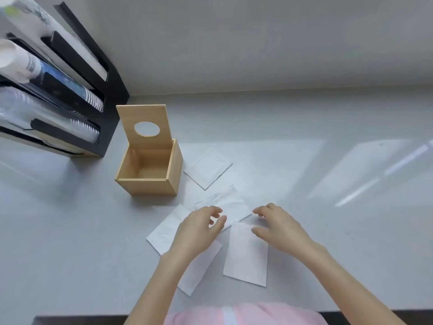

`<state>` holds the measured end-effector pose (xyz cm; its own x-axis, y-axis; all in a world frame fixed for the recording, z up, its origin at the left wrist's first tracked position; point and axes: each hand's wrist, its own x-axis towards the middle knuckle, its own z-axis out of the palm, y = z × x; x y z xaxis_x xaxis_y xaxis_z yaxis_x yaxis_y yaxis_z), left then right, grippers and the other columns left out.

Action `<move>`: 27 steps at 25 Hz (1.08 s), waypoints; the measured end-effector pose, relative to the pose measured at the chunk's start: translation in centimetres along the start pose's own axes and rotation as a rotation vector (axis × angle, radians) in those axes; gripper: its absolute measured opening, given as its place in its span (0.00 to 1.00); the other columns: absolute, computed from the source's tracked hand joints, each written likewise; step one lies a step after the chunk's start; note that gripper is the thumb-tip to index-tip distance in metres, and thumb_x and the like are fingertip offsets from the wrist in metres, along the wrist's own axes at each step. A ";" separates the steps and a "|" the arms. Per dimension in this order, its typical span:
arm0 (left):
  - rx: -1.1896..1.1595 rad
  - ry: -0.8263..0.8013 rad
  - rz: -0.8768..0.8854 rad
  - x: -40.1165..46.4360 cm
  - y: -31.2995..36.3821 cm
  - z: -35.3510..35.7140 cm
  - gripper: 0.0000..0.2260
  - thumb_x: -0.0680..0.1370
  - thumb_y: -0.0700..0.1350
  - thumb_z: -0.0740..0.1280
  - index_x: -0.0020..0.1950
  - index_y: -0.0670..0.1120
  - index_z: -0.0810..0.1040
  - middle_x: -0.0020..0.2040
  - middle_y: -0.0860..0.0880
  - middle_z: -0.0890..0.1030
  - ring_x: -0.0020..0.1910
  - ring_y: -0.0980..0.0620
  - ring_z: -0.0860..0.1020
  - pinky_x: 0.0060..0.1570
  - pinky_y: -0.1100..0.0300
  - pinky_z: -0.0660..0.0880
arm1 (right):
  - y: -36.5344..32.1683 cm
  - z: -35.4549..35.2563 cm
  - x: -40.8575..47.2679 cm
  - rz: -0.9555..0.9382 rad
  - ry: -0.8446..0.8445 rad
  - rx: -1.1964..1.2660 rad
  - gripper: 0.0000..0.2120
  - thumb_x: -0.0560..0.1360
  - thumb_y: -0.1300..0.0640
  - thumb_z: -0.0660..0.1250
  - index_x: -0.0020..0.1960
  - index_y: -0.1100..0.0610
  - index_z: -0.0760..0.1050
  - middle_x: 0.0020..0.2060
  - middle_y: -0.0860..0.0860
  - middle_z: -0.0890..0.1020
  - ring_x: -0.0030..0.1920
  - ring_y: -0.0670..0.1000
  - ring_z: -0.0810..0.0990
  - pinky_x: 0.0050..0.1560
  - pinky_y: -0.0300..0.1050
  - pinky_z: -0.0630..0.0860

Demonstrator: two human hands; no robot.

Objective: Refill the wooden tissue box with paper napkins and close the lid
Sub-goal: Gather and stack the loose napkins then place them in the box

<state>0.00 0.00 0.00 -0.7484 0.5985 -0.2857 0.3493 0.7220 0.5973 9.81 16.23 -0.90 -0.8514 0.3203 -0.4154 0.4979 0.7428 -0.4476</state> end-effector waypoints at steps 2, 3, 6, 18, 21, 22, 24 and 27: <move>0.016 -0.040 -0.024 0.3 -0.1 0.6 0.15 0.78 0.53 0.59 0.62 0.52 0.74 0.58 0.56 0.78 0.54 0.57 0.77 0.53 0.60 0.71 | 0.2 0.2 0.3 0.026 0.032 0.004 0.21 0.75 0.50 0.62 0.67 0.53 0.66 0.61 0.49 0.71 0.64 0.49 0.69 0.57 0.42 0.70; 0.021 -0.050 -0.022 0.1 -0.2 1.1 0.15 0.78 0.53 0.59 0.62 0.52 0.73 0.58 0.56 0.78 0.54 0.56 0.77 0.53 0.59 0.71 | 0.2 0.5 0.3 0.031 0.045 -0.012 0.20 0.74 0.51 0.63 0.66 0.53 0.67 0.60 0.49 0.71 0.63 0.49 0.69 0.56 0.42 0.70; 0.031 -0.050 -0.017 -0.1 -0.4 2.2 0.15 0.78 0.53 0.59 0.63 0.51 0.73 0.58 0.55 0.78 0.55 0.56 0.76 0.52 0.61 0.71 | 0.0 1.3 0.4 0.023 0.062 -0.081 0.18 0.74 0.52 0.62 0.62 0.54 0.68 0.59 0.50 0.70 0.61 0.51 0.68 0.55 0.41 0.67; -0.093 -0.100 -0.001 -0.3 -0.5 2.6 0.14 0.76 0.50 0.62 0.62 0.50 0.74 0.54 0.53 0.78 0.52 0.54 0.76 0.51 0.60 0.72 | -1.0 1.0 -0.4 -0.025 0.070 0.301 0.04 0.75 0.55 0.63 0.43 0.52 0.69 0.44 0.47 0.78 0.42 0.45 0.75 0.40 0.33 0.70; -0.247 -0.075 -0.001 -0.5 -0.1 2.0 0.05 0.76 0.47 0.63 0.46 0.48 0.77 0.39 0.54 0.77 0.39 0.54 0.74 0.39 0.63 0.69 | -1.7 -0.1 -0.6 -0.036 0.086 0.499 0.04 0.74 0.56 0.65 0.42 0.50 0.71 0.39 0.42 0.77 0.36 0.36 0.72 0.36 0.25 0.69; -0.284 -0.067 -0.006 -0.5 0.0 1.8 0.07 0.76 0.47 0.63 0.42 0.44 0.75 0.35 0.53 0.75 0.36 0.54 0.72 0.35 0.63 0.66 | -1.9 -0.3 -0.5 -0.036 0.090 0.542 0.04 0.74 0.56 0.65 0.42 0.50 0.71 0.39 0.40 0.77 0.37 0.36 0.73 0.35 0.24 0.68; -0.427 -0.055 -0.038 -0.6 0.2 1.6 0.13 0.74 0.50 0.63 0.40 0.39 0.75 0.34 0.50 0.74 0.35 0.54 0.71 0.35 0.63 0.65 | -2.2 -0.6 -0.3 -0.039 0.081 0.603 0.05 0.74 0.56 0.65 0.41 0.48 0.72 0.39 0.40 0.77 0.39 0.38 0.74 0.36 0.27 0.69; -0.558 -0.021 -0.110 -0.8 0.1 1.1 0.12 0.77 0.47 0.64 0.43 0.39 0.78 0.37 0.48 0.77 0.37 0.52 0.73 0.38 0.60 0.67 | -2.4 -1.3 0.4 -0.032 0.045 0.781 0.03 0.75 0.54 0.64 0.43 0.47 0.74 0.41 0.45 0.80 0.43 0.45 0.77 0.48 0.40 0.74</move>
<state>1.22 -0.03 -0.59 -0.7499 0.5412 -0.3803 -0.0854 0.4910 0.8670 8.11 15.34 0.99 -0.8648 0.3420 -0.3677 0.4305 0.1282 -0.8934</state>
